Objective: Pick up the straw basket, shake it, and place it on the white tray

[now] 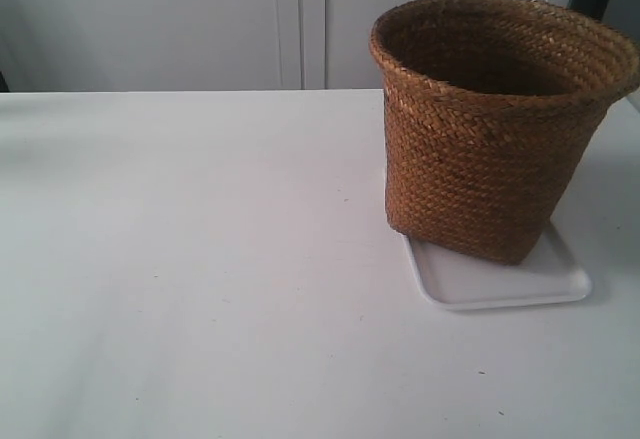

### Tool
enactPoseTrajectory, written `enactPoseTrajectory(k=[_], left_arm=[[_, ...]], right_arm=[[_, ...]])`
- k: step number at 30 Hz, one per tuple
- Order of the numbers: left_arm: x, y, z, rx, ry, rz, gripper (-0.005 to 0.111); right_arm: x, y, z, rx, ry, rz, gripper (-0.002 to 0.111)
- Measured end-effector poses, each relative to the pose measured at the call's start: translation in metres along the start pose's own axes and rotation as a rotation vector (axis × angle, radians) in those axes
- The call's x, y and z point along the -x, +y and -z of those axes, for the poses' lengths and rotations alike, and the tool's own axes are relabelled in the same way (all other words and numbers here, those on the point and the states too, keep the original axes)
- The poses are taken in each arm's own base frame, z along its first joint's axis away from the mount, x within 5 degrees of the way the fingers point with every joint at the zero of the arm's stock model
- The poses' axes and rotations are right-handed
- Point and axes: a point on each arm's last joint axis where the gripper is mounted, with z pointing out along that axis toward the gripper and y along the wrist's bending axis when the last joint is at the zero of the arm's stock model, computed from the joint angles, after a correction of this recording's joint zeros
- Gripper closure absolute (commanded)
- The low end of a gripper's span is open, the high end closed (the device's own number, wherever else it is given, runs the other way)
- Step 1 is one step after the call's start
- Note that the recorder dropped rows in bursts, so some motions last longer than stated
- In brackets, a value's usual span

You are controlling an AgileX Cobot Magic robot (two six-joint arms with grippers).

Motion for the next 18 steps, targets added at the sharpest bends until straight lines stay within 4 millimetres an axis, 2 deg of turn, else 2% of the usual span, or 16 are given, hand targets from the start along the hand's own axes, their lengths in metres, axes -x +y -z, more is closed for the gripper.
enactPoseTrajectory(k=[6, 12, 18], left_arm=[[0.0, 0.0, 0.0, 0.0, 0.0, 0.0, 0.043], [0.0, 0.0, 0.0, 0.0, 0.0, 0.0, 0.043], [0.0, 0.0, 0.0, 0.0, 0.0, 0.0, 0.043]], right_arm=[[0.002, 0.002, 0.0, 0.035, -0.016, -0.072, 0.062], [-0.005, 0.003, 0.0, 0.067, 0.052, -0.015, 0.062], [-0.005, 0.011, 0.001, 0.21, 0.054, 0.049, 0.062]])
